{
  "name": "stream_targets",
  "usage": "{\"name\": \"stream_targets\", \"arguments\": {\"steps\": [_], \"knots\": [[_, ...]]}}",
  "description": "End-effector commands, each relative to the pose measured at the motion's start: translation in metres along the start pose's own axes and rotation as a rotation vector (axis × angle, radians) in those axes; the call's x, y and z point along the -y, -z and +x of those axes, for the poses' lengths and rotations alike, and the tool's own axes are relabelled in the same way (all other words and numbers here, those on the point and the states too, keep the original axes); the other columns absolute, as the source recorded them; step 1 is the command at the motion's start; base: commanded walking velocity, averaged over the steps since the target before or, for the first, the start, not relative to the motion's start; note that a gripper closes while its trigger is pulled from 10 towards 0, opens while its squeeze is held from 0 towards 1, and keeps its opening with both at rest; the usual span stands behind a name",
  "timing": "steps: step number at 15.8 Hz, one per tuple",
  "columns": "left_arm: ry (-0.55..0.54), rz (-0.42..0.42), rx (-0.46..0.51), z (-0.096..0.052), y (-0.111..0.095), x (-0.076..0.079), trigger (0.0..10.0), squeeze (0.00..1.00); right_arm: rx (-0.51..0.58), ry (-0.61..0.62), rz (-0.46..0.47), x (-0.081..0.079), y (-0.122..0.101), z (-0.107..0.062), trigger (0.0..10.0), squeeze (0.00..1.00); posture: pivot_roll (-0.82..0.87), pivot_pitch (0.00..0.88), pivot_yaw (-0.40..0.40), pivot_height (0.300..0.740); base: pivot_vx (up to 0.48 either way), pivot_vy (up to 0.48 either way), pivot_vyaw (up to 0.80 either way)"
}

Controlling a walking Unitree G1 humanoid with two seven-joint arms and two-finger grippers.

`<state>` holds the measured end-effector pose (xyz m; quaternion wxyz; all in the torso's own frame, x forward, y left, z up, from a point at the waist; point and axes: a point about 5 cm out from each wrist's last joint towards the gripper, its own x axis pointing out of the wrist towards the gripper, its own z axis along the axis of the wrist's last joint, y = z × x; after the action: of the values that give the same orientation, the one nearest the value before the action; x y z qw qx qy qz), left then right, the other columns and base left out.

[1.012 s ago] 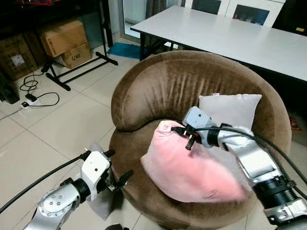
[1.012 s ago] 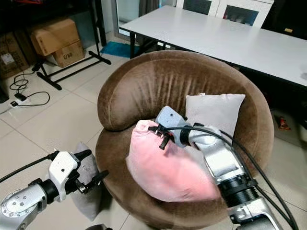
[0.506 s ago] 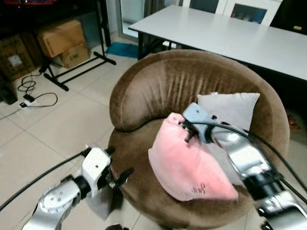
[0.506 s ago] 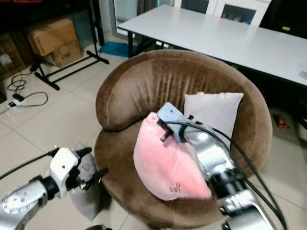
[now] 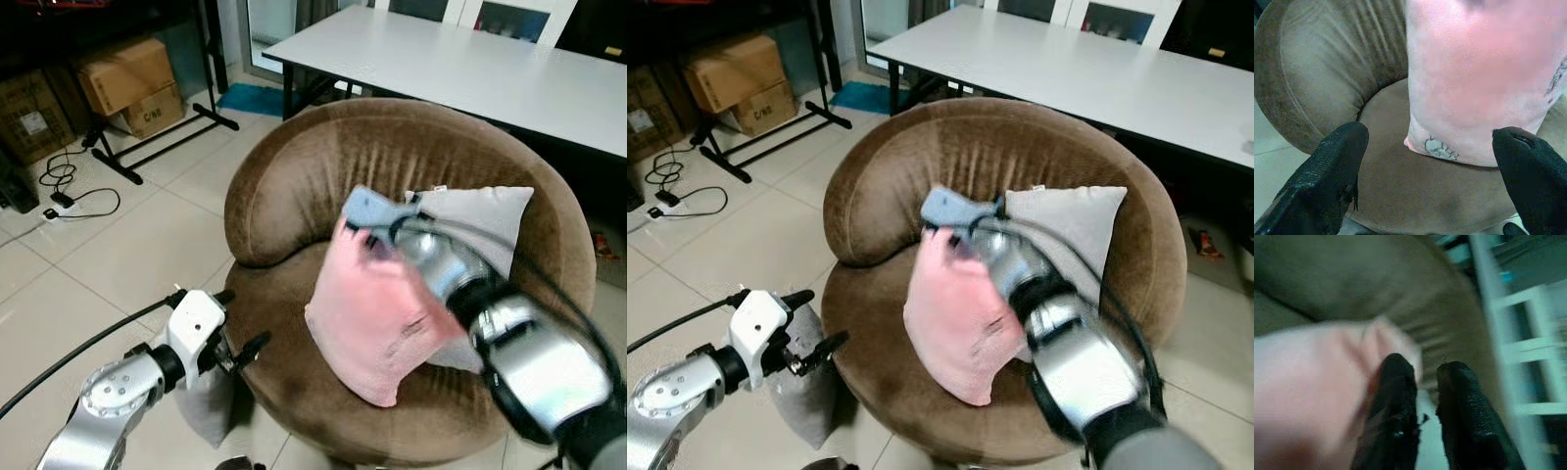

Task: Move the pillow to the sofa from floor

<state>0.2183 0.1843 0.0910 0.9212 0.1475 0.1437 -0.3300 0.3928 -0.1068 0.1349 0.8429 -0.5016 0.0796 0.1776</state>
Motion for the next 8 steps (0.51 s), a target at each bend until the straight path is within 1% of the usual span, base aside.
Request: {"name": "stream_targets", "arguments": {"steps": [1, 2, 3, 4, 5, 6, 7, 8], "knots": [[0.007, 0.015, -0.01, 0.001, 0.001, -0.001, 10.0, 0.0, 0.005, 0.093, -0.094, 0.017, -0.003, 0.001, 10.0, 1.0, -0.03, 0.0, -0.011, 0.74, 0.0, 0.0, 0.0], [0.006, 0.017, -0.012, 0.001, 0.002, -0.001, 10.0, 0.0, 0.006, 0.111, -0.108, 0.021, -0.005, 0.001, 10.0, 1.0, -0.03, 0.0, -0.011, 0.74, 0.0, 0.0, 0.0], [0.006, 0.022, -0.012, 0.002, 0.002, -0.002, 10.0, 0.0, -0.001, 0.158, -0.123, 0.034, -0.005, 0.001, 10.0, 1.0, -0.03, 0.0, -0.015, 0.74, 0.0, 0.0, 0.0], [-0.002, 0.024, -0.005, 0.004, 0.002, -0.002, 10.0, 0.0, 0.003, 0.167, 0.0, 0.046, -0.005, 0.0, 10.0, 1.0, -0.02, 0.0, -0.023, 0.74, 0.0, 0.0, 0.0], [-0.008, 0.024, -0.001, 0.004, 0.001, -0.002, 10.0, 0.0, 0.01, 0.156, 0.044, 0.047, -0.005, 0.0, 10.0, 1.0, -0.03, 0.0, -0.023, 0.74, 0.0, 0.0, 0.0], [-0.016, 0.02, 0.006, 0.005, 0.001, -0.001, 10.0, 0.0, 0.034, 0.1, 0.166, 0.043, -0.005, 0.0, 10.0, 1.0, -0.03, 0.0, -0.024, 0.74, 0.0, 0.0, 0.0], [-0.023, 0.017, 0.014, 0.006, 0.001, -0.001, 10.0, 0.0, 0.062, 0.027, 0.281, 0.035, -0.004, 0.0, 10.0, 1.0, -0.03, 0.0, -0.026, 0.74, 0.0, 0.0, 0.0], [-0.044, 0.007, 0.031, 0.008, -0.001, -0.002, 10.0, 0.0, 0.103, -0.012, 0.431, 0.026, -0.003, 0.0, 10.0, 0.84, -0.03, 0.0, -0.029, 0.74, 0.0, 0.0, 0.0]]}}
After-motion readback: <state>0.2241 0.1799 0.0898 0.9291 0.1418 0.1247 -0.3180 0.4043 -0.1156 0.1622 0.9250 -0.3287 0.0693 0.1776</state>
